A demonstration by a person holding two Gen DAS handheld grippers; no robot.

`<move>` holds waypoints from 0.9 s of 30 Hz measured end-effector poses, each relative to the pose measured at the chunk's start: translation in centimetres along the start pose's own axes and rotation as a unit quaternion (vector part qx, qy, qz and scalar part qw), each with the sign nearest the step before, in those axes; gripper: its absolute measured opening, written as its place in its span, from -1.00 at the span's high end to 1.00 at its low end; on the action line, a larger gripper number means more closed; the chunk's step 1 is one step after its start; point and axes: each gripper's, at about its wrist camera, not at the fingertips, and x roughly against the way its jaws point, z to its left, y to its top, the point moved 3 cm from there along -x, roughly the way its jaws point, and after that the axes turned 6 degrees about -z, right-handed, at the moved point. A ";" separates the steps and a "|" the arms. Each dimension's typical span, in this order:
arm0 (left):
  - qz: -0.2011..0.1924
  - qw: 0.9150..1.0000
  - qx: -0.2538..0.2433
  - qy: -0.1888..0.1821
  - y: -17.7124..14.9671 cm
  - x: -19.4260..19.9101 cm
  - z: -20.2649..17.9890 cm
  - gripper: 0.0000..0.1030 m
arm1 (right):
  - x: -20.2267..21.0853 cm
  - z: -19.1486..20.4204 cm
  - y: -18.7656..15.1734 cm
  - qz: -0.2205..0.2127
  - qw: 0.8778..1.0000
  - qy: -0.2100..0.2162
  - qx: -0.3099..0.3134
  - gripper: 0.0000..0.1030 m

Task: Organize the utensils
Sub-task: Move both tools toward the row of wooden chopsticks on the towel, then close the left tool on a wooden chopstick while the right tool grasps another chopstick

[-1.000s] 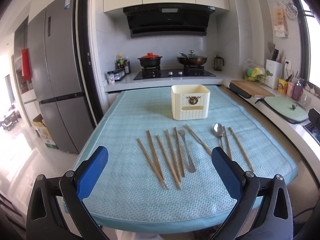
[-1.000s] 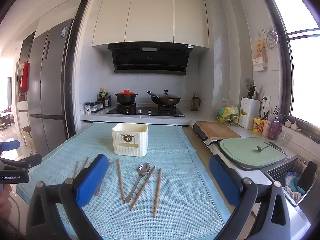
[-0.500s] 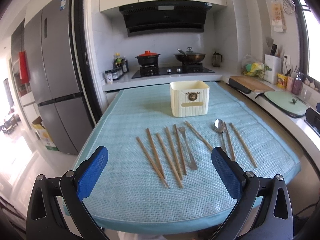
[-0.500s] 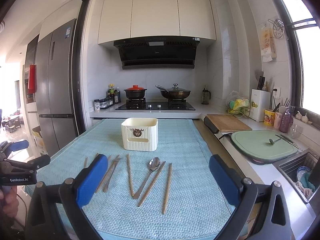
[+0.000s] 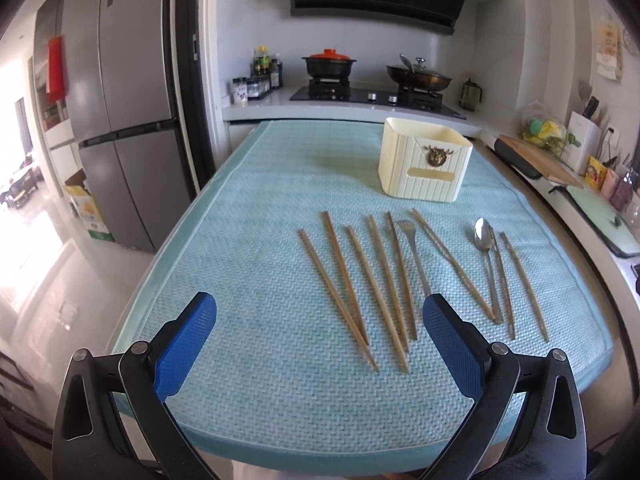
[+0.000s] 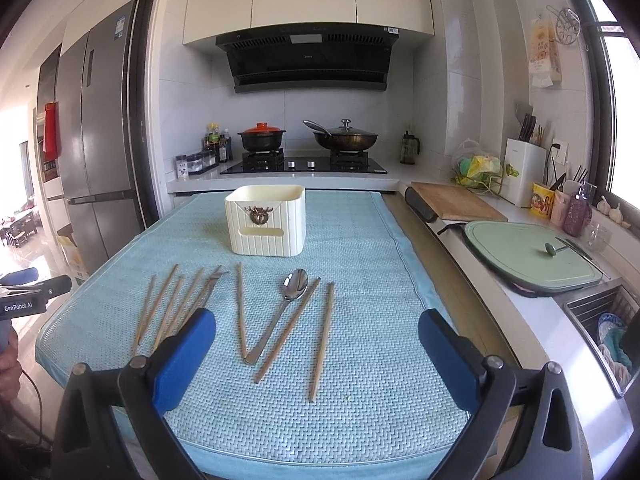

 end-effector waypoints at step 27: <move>0.199 0.975 0.078 0.055 -0.9 -21.8 4.9 -0.74 | -15.4 -2.1 -3.0 0.171 0.984 0.041 -0.018 -0.23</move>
